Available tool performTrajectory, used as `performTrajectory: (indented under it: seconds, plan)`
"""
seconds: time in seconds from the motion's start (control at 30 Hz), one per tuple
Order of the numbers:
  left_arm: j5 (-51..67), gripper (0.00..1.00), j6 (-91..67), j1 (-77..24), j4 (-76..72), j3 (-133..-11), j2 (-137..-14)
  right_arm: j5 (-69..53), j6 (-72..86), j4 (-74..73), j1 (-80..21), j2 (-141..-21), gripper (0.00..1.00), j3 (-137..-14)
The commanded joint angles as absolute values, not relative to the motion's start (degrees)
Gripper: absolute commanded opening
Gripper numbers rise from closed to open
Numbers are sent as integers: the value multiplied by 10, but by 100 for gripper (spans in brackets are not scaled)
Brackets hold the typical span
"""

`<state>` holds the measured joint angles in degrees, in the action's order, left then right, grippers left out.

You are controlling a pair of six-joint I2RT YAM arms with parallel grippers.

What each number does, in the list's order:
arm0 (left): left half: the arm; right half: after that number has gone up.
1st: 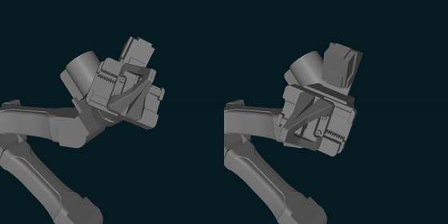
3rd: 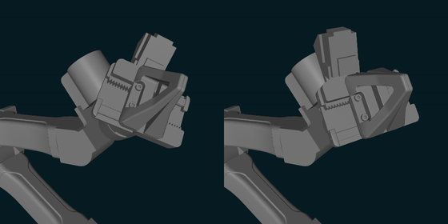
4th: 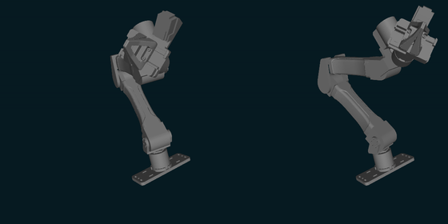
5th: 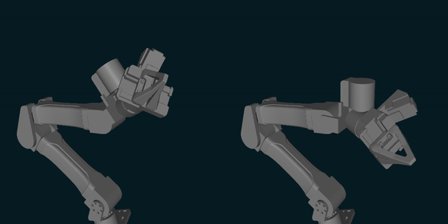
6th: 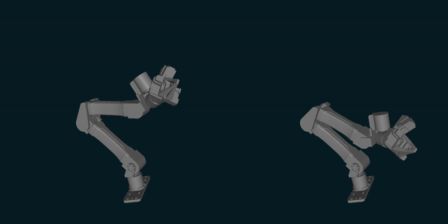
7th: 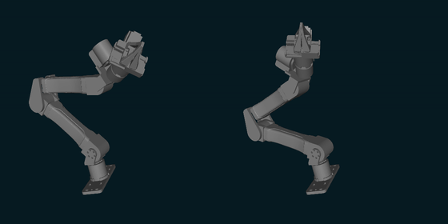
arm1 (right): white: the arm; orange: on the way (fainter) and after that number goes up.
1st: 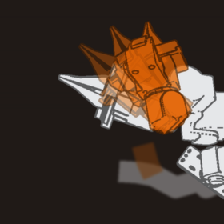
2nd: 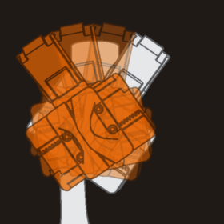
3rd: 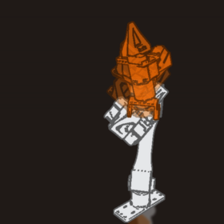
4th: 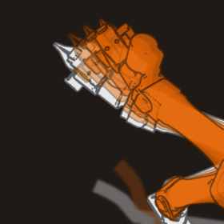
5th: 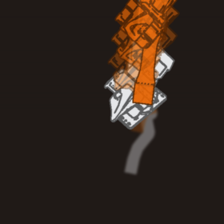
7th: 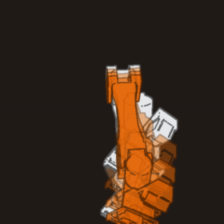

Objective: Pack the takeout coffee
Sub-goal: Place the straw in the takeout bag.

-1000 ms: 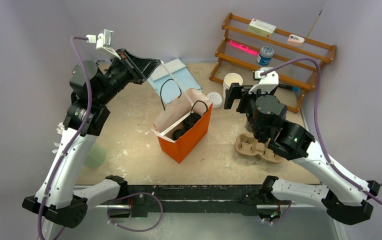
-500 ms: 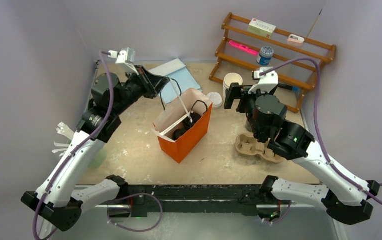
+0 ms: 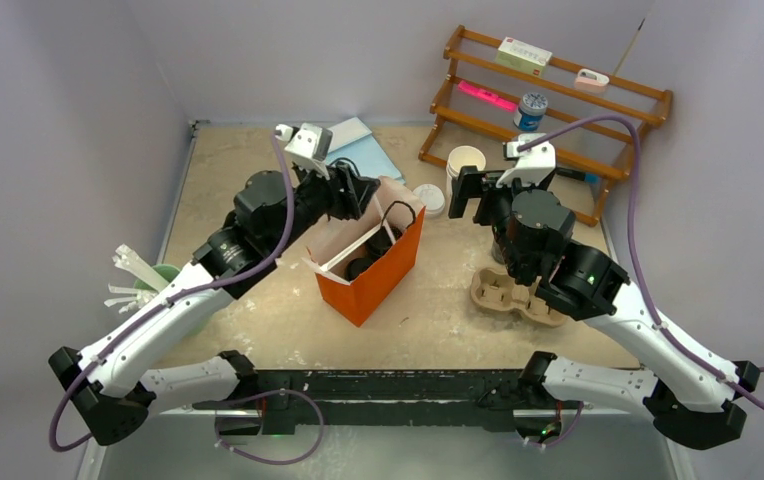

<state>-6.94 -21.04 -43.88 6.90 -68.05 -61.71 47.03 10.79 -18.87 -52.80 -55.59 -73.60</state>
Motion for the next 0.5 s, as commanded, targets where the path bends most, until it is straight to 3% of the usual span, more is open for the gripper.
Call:
performTrajectory:
  seconds: [0.0,0.23,0.4,0.47]
  plan:
    - [-98,65,-177,-446,122,-681,-590,493,103,-173,-526,-547,96,-751]
    - [-146,76,-212,-446,290,-731,-513,497,121,-222,-526,-559,97,-748]
    - [-226,63,-249,-445,447,-812,-549,461,156,-272,-524,-573,99,-748]
    - [-251,63,-272,-445,467,-818,-556,434,198,-311,-509,-584,99,-753]
